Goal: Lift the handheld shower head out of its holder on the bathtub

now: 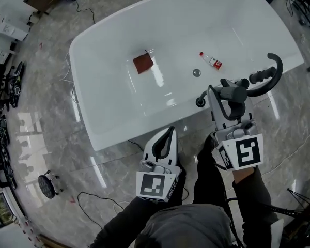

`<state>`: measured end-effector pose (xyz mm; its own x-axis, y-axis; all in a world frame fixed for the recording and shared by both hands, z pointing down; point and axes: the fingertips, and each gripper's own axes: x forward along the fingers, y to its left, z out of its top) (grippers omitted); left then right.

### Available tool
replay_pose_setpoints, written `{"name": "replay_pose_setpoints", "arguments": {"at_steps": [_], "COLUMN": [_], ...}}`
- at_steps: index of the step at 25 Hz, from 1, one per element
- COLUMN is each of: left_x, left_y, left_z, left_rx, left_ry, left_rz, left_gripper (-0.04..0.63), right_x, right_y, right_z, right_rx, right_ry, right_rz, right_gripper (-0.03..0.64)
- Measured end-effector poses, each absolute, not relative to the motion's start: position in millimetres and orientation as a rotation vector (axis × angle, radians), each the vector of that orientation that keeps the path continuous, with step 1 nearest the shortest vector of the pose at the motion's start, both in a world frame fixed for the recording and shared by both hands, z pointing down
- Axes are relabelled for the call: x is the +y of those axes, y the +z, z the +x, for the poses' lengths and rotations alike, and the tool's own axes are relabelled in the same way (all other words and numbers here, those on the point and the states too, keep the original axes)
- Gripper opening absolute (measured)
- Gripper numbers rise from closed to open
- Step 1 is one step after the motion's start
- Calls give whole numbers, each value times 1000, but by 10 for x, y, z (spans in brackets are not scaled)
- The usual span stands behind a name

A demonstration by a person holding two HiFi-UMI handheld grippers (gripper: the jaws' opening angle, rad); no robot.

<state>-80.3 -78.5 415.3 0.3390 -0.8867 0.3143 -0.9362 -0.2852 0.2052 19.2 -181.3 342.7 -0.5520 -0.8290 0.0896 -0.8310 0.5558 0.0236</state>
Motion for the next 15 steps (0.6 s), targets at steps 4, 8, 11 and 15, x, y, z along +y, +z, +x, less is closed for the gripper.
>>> {"name": "replay_pose_setpoints", "arguments": {"at_steps": [4, 8, 11, 15], "left_x": [-665, -599, -555, -457], "left_y": [3951, 3752, 3628, 3528], "left_z": [-818, -862, -856, -887], "left_rx": [-1630, -1664, -1668, -1684], "left_ry": [176, 155, 141, 142], "left_rz": [2283, 2297, 2298, 2309], "left_gripper": [3, 3, 3, 3], "right_x": [-1693, -1542, -1429, -1310], "right_y": [3256, 3149, 3061, 2921], "right_z": [185, 179, 189, 184], "right_rx": [-2689, -2681, -2685, -2697], "right_ry": [24, 14, 3, -25], "right_rz": [1440, 1455, 1457, 1478], "right_gripper": [133, 133, 133, 133]}}
